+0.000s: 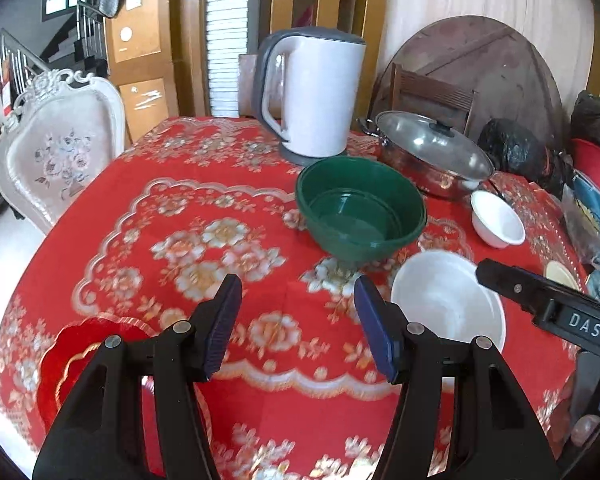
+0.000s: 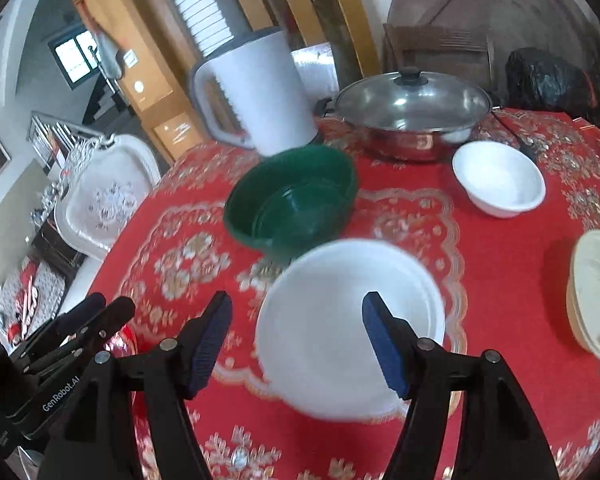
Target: Organize plates and bowls
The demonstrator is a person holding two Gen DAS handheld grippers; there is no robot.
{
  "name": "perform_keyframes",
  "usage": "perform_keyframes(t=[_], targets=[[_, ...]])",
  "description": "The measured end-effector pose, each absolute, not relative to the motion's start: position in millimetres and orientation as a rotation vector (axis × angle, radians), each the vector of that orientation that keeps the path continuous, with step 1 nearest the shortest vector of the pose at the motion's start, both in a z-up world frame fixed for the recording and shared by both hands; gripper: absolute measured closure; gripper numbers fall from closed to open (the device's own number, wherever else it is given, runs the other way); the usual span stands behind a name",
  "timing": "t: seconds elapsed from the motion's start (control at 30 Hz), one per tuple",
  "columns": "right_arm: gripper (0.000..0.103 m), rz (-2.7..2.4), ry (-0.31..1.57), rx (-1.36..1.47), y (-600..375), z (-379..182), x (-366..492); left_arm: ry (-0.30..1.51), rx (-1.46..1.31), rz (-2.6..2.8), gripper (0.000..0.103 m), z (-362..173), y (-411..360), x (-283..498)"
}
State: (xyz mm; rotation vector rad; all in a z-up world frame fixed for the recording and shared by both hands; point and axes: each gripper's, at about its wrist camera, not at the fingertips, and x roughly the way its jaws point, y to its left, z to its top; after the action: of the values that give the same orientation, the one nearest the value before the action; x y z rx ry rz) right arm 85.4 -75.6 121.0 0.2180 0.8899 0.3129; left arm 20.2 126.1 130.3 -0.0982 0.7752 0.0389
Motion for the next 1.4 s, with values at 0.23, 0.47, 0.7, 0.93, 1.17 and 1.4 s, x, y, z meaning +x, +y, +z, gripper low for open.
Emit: perform_keyframes(t=[0.23, 0.47, 0.7, 0.93, 1.17, 1.4], targets=[[0.035, 0.325, 0.928, 0.285, -85, 110, 132, 0.812, -0.12, 0.065, 0.044, 124, 123, 73], [0.035, 0.323, 0.976, 0.324, -89, 94, 174, 0.876, -0.155, 0.084, 0.044, 106, 121, 122], [0.035, 0.331, 1.012, 0.296, -83, 79, 197, 0.93, -0.147, 0.108, 0.044, 84, 116, 158], [0.035, 0.352, 1.046, 0.27, -77, 64, 212, 0.96, -0.165, 0.129, 0.044, 70, 118, 180], [0.035, 0.351, 1.038, 0.267, -80, 60, 219, 1.001, -0.167, 0.144, 0.044, 57, 116, 196], [0.036, 0.375, 1.047, 0.3, -81, 54, 225, 1.041, -0.142, 0.164, 0.044, 47, 113, 205]])
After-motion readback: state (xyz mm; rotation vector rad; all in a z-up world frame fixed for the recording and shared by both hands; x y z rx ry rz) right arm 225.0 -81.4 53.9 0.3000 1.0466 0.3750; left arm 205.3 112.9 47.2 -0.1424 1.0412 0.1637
